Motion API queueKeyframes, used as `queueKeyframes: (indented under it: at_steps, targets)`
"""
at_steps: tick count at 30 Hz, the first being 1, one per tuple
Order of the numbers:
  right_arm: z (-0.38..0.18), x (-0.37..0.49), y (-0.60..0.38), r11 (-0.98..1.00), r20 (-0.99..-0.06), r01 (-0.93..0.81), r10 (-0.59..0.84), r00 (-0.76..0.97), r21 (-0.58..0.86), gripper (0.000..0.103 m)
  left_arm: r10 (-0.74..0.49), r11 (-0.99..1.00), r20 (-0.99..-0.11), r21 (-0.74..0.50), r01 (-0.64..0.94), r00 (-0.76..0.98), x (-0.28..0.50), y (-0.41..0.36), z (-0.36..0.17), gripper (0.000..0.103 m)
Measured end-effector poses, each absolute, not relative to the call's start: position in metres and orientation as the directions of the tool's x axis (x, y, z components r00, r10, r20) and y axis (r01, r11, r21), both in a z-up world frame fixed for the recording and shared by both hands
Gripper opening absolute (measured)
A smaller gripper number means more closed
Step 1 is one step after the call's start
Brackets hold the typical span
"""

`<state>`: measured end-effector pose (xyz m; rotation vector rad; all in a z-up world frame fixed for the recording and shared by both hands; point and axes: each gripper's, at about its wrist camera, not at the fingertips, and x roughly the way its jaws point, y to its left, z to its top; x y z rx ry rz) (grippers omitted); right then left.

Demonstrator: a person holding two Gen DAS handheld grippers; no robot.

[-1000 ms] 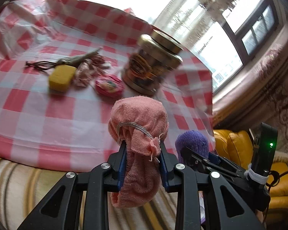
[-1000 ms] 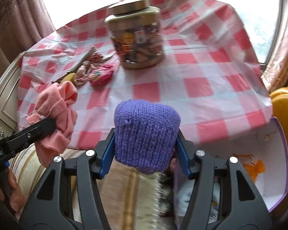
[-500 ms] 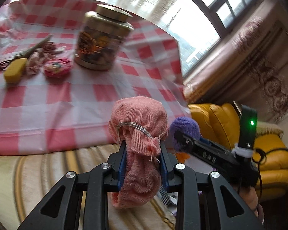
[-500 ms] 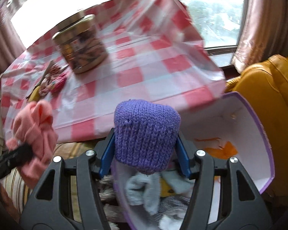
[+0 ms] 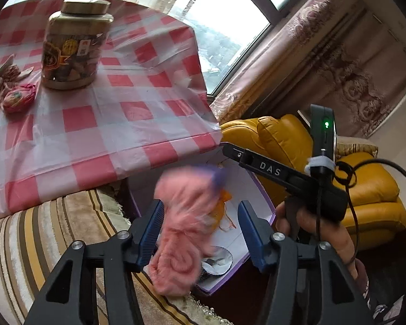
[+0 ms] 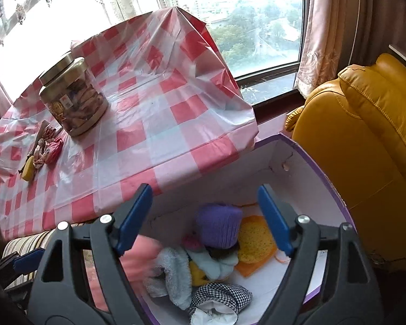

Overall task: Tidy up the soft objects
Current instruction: 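Carry the pink towel and purple cap to the box and release them inside, then move both open tools back over the table toward the remaining items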

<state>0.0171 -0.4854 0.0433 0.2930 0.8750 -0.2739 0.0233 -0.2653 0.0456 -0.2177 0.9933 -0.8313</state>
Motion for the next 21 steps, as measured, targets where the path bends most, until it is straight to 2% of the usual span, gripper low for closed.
queueKeyframes:
  at_steps: [11,21]
  targets:
    - [0.041,0.028,-0.454,0.955,-0.795,0.28,-0.094,0.6,0.098,0.082,-0.67,0.725,-0.657,-0.479,0.496,0.346,0.032,-0.244,0.049,0.058]
    - [0.035,0.041,-0.413,0.973,-0.815,0.191,-0.006,0.579,0.128,0.082,-0.618,0.783,-0.654,-0.463,0.415,0.436,0.054,-0.203,0.049,0.058]
